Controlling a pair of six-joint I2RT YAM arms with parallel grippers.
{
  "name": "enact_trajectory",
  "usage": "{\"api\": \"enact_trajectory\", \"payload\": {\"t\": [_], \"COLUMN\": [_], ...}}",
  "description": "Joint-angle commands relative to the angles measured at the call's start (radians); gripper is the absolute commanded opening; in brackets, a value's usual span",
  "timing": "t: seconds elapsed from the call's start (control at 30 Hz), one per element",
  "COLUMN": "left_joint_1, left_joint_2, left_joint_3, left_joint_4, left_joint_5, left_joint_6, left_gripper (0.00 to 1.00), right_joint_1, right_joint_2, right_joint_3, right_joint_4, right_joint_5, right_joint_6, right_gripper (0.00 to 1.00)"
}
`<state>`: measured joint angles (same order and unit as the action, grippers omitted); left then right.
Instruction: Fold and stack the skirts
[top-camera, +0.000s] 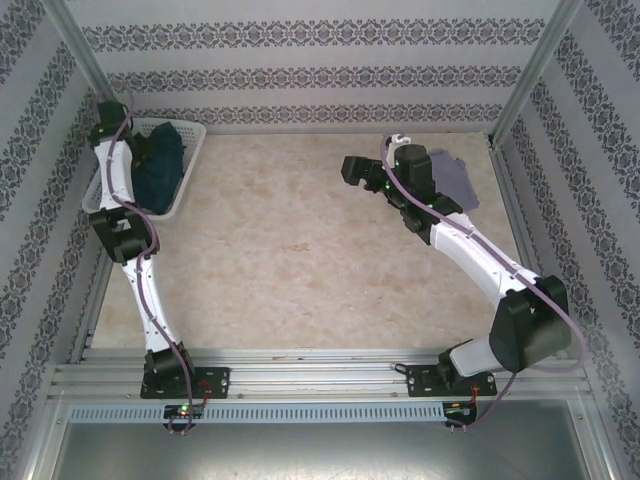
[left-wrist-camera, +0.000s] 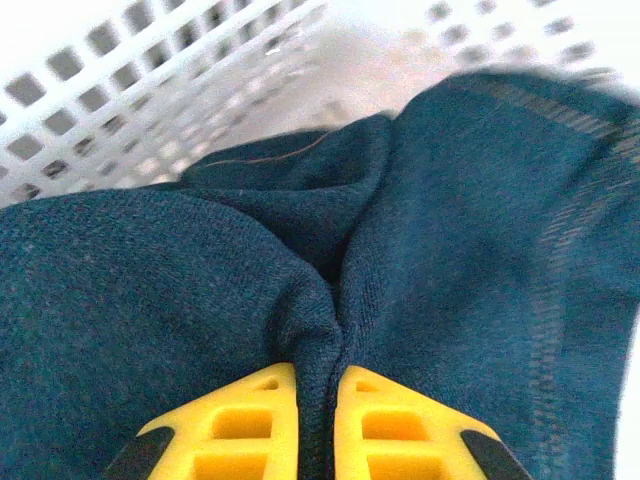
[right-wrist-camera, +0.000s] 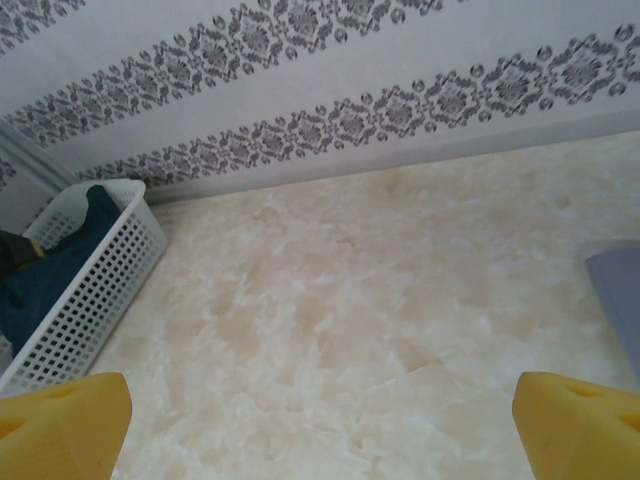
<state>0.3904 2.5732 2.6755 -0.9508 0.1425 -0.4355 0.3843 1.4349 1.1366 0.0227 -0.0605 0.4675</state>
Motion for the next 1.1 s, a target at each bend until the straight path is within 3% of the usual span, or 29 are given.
{"api": "enact_trajectory", "payload": {"t": [0.0, 0.17, 0.47, 0.6, 0.7, 0.77, 0.8, 0.93, 0.97, 1.07], "left_joint_1": [-0.016, -0.043, -0.275, -0.485, -0.664, -0.724, -0.735, -0.734, -0.734, -0.727], "left_joint_2": [-0.224, -0.441, -0.774, -0.850, -0.884, -0.870, -0.839, -0.745, -0.762, -0.824], "left_joint_3": [0.022, -0.015, -0.270, -0.457, -0.755, -0.970, -1.042, -1.038, -1.038, -1.057], "left_joint_4": [0.094, 0.077, 0.168, 0.114, 0.215, 0.354, 0.406, 0.373, 0.374, 0.329], "left_joint_5": [0.118, 0.267, 0.524, 0.402, 0.233, 0.178, 0.179, 0.166, 0.148, 0.080], "left_joint_6": [0.037, 0.025, 0.064, 0.112, 0.103, 0.024, -0.023, -0.052, -0.031, 0.024], "left_gripper": [0.00, 0.00, 0.00, 0.00, 0.01, 0.11, 0.21, 0.96, 1.00, 1.00], "right_joint_1": [0.014, 0.010, -0.025, -0.028, -0.027, -0.028, -0.028, -0.035, -0.036, -0.029], "right_joint_2": [-0.040, -0.050, -0.017, -0.003, -0.006, -0.025, -0.042, -0.113, -0.131, -0.166], "right_joint_3": [-0.025, -0.070, -0.054, -0.070, -0.077, -0.097, -0.113, -0.176, -0.191, -0.247], "right_joint_4": [0.024, 0.111, 0.095, 0.098, 0.024, -0.031, -0.054, -0.138, -0.155, -0.144], "right_joint_5": [0.066, 0.094, 0.028, -0.051, -0.069, -0.030, 0.005, 0.155, 0.174, 0.127], "right_joint_6": [-0.012, 0.030, 0.126, 0.113, 0.073, 0.060, 0.059, 0.074, 0.073, 0.059], "right_gripper": [0.98, 0.98, 0.98, 0.98, 0.98, 0.98, 0.98, 0.98, 0.98, 0.98]}}
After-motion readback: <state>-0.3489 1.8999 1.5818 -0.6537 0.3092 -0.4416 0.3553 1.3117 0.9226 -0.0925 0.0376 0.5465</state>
